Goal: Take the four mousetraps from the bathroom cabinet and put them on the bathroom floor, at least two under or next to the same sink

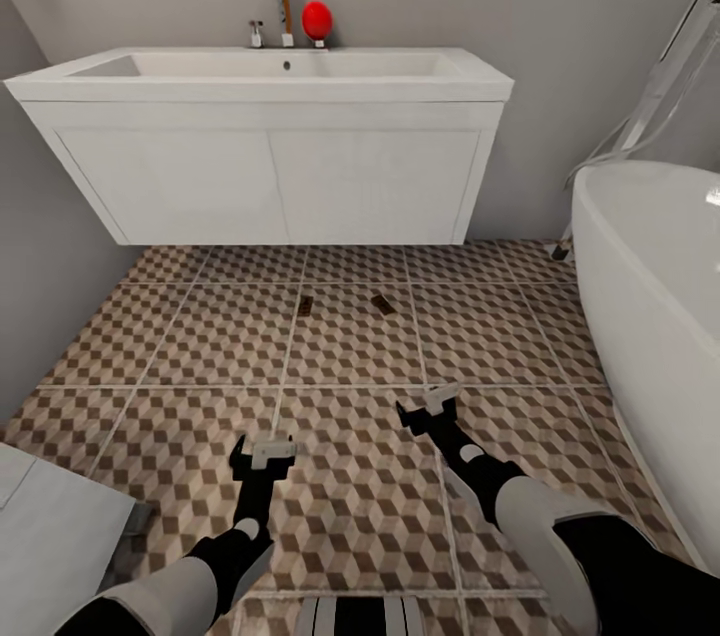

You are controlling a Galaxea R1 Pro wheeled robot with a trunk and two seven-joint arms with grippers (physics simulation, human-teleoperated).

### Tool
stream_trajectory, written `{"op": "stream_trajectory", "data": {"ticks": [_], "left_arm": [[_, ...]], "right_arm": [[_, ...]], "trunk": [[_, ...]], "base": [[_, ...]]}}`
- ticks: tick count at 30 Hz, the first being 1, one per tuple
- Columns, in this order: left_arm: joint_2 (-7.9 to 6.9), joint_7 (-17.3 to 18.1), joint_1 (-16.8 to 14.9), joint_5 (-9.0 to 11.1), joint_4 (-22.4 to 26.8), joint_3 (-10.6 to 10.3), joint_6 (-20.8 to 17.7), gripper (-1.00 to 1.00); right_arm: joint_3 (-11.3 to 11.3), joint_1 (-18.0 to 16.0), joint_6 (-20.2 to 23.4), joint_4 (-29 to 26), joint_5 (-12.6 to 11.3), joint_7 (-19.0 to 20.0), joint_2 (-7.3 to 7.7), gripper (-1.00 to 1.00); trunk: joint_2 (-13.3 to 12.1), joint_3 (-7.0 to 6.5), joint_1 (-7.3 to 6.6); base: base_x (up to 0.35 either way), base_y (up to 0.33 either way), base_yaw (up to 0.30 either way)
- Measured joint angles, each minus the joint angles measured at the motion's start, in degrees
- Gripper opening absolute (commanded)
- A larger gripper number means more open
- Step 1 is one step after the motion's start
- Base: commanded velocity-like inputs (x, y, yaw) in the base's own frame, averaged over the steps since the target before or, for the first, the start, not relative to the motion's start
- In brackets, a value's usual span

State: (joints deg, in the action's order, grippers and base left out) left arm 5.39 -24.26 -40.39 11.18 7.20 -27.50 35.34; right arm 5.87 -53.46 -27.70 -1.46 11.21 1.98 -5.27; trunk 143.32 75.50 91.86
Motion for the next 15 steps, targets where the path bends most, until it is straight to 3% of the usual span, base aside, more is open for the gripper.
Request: {"op": "stream_trajectory", "data": {"ticks": [7,15], "left_arm": [[-0.73,0.0,0.1,0.0,-2.9,0.0,2.2,1.0],[-2.29,-0.1,1.6,0.0,-4.1,0.0,4.9,1.0]], "right_arm": [[0.0,1.2,0.0,0.0,0.0,0.0,0.13,1.0],[0.0,3.8,-1.0,0.0,0.1,0.0,0.85,1.0]], "trunk": [[-0.1,-1.55,-0.18],[-3.3,-2.99,-1.93]], "base": [[0.0,0.0,0.0],[0.0,0.0,0.0]]}}
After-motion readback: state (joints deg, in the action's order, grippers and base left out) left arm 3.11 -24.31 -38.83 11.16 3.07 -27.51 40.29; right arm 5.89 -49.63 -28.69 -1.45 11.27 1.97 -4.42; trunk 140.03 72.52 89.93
